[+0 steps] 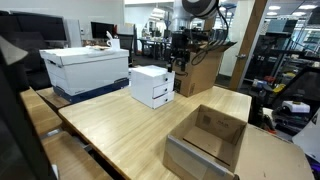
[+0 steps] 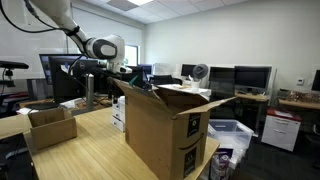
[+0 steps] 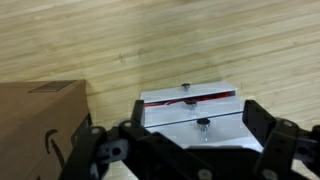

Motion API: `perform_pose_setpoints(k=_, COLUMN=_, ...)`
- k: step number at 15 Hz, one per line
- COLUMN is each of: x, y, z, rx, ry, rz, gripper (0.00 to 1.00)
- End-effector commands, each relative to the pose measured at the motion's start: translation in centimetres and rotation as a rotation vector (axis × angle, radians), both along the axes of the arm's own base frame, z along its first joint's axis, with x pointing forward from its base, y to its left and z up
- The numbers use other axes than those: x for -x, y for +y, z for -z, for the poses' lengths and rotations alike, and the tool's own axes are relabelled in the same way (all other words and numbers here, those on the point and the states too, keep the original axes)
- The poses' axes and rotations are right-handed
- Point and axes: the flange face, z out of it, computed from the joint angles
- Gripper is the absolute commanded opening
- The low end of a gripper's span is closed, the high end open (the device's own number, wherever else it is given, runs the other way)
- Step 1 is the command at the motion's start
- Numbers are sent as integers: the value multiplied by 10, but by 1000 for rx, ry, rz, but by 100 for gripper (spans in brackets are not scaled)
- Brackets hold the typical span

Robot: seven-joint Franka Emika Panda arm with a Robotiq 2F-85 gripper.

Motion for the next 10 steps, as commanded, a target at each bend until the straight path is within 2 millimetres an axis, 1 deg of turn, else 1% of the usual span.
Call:
perform_pose_setpoints(k=1, x=-3, y=2, z=13, rx=-5, ry=-8, rz=-40, gripper=100)
perform_pose_setpoints(k=5, x=-11, y=10, z=25, rx=-7, ry=-15, rz=-66, gripper=100)
perform_pose_setpoints(k=10, x=-20, y=15, z=35, rx=8, ry=-26, rz=-86, gripper=100)
